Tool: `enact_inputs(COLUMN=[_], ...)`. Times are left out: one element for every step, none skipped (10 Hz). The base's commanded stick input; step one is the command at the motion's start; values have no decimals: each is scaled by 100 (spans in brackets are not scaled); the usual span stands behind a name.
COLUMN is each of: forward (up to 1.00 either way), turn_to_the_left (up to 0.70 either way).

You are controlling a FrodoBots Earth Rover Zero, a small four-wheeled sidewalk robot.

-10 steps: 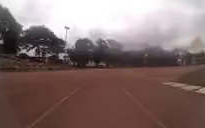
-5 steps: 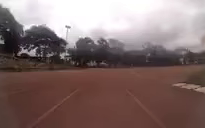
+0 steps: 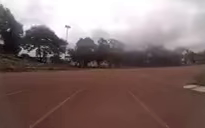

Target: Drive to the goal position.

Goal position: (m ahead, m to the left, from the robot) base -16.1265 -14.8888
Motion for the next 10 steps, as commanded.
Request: enact_inputs(forward=[100,0,0,0,0,0,0,0,0,0], turn_to_the_left=[-4,0,45,45,45,45,45,45,45,45])
